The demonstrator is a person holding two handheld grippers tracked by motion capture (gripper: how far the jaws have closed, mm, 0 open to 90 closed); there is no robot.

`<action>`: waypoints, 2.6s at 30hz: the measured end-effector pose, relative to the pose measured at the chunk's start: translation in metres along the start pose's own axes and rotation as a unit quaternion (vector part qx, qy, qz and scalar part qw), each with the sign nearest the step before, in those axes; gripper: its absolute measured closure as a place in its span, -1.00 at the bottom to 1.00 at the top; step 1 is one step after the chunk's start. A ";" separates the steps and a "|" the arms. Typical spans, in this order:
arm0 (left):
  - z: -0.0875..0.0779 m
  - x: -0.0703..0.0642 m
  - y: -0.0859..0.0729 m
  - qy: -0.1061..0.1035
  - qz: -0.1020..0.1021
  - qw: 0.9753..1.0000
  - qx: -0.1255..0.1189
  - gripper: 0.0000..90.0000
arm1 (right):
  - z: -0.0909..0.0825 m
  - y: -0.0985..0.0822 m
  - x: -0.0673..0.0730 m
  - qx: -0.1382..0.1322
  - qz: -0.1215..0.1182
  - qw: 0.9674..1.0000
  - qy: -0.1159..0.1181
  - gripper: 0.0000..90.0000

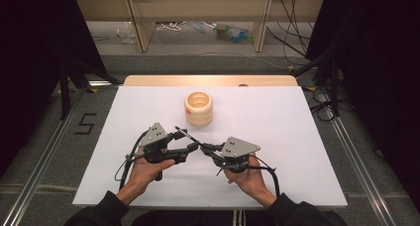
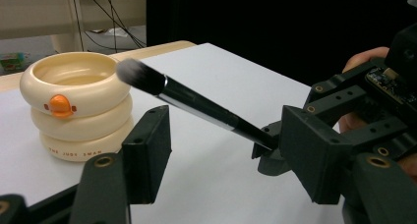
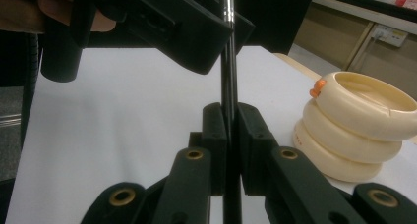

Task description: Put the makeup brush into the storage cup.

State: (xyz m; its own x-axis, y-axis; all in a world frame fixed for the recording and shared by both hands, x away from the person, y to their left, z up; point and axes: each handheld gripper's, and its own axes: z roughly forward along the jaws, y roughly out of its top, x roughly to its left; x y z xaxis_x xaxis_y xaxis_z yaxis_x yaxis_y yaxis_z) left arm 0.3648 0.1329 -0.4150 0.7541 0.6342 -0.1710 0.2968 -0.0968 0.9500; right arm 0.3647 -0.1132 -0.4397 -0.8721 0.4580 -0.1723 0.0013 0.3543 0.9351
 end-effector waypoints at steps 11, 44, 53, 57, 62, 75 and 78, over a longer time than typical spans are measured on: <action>-0.001 0.001 0.001 -0.010 -0.018 1.000 -0.006 0.01 | 0.001 0.001 0.002 -0.006 -0.001 1.000 0.004 0.87; -0.002 0.002 0.000 -0.024 -0.034 0.999 -0.024 0.27 | 0.003 0.002 0.004 -0.015 0.002 1.000 0.009 0.87; -0.002 0.002 -0.001 -0.028 -0.027 0.999 -0.025 0.34 | 0.003 0.002 0.004 -0.014 0.000 1.000 0.002 0.87; -0.002 0.003 -0.001 -0.032 -0.032 0.999 -0.027 0.36 | 0.003 0.002 0.004 -0.013 0.000 1.000 0.004 0.87; -0.002 0.003 -0.002 -0.035 -0.041 0.998 -0.029 0.42 | 0.004 0.001 0.004 -0.011 -0.002 1.000 0.008 0.87; -0.001 0.004 -0.003 -0.077 -0.059 0.994 -0.041 0.68 | 0.004 0.000 0.005 -0.006 -0.001 1.000 0.011 0.87; -0.001 0.003 -0.003 -0.089 -0.070 0.993 -0.044 0.77 | 0.005 0.000 0.005 -0.005 -0.001 1.000 0.014 0.86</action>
State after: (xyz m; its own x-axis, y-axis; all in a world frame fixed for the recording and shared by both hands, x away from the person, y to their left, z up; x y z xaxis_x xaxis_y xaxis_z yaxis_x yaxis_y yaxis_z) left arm 0.3655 0.1362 -0.4176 0.8027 0.4908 -0.3388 0.3597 0.0547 0.9315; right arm 0.3632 -0.1072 -0.4425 -0.8851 0.4347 -0.1661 -0.0058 0.3465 0.9380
